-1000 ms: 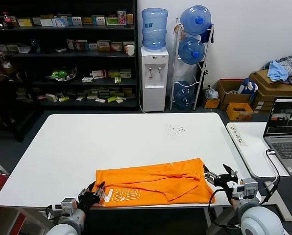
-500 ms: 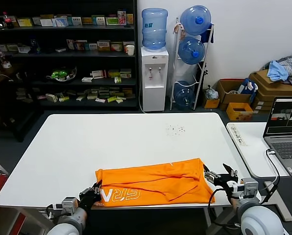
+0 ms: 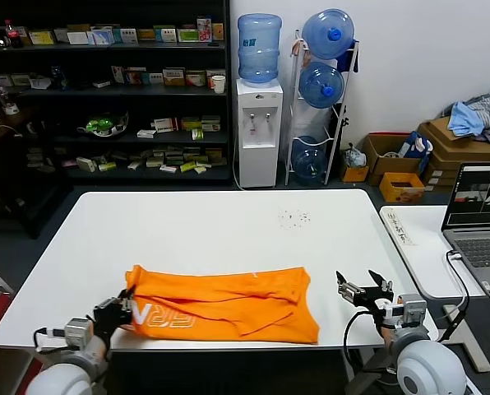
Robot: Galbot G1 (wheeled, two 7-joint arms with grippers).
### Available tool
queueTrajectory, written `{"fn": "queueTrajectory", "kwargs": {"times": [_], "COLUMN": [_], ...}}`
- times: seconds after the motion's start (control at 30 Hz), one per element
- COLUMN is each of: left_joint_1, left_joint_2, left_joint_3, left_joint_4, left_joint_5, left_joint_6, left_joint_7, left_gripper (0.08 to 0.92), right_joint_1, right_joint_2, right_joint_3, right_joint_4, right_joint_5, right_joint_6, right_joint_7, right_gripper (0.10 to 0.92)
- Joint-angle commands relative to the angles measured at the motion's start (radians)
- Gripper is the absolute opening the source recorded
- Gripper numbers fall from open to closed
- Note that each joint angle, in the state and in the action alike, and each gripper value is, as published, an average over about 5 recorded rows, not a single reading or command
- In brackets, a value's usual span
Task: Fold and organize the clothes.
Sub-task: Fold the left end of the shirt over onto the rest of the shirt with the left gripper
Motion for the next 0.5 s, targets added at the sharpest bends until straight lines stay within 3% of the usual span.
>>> {"fn": "queueTrajectory", "kwargs": {"times": [0.03,0.17,0.27,0.37,0.5], "left_joint_1": [0.043,0.007,-0.006,0.014,0.038], "left_joint_2": [0.222,0.282,0.299,0.284,0.222], "left_joint_3": [-0.247,-0.269,-0.272,-0.259,-0.177], "left_joint_4": [0.235,0.399,0.425,0.346,0.1], "left_joint_5": [0.095,0.199,0.236,0.202,-0.067], "left_joint_6": [-0.023,-0.086,-0.107,-0.096,-0.014], "left_joint_7": [0.089,0.13,0.139,0.13,0.053], "left_gripper": [0.121,0.121,0.121,0.121,0.121], "right_joint_1": [0.035,0.033,0.029,0.027,0.025], "right_joint_2": [0.003,0.003,0.005,0.011,0.023], "right_joint_3": [-0.024,-0.023,-0.021,-0.019,-0.021], "right_joint_4": [-0.011,-0.019,-0.023,-0.025,-0.028], "right_joint_5": [-0.006,-0.009,-0.013,-0.018,-0.03], "right_joint_6": [0.007,0.015,0.017,0.017,0.015], "right_joint_7": [-0.007,-0.013,-0.015,-0.015,-0.012], "right_gripper": [0.823,0.823,0.823,0.823,0.823]}}
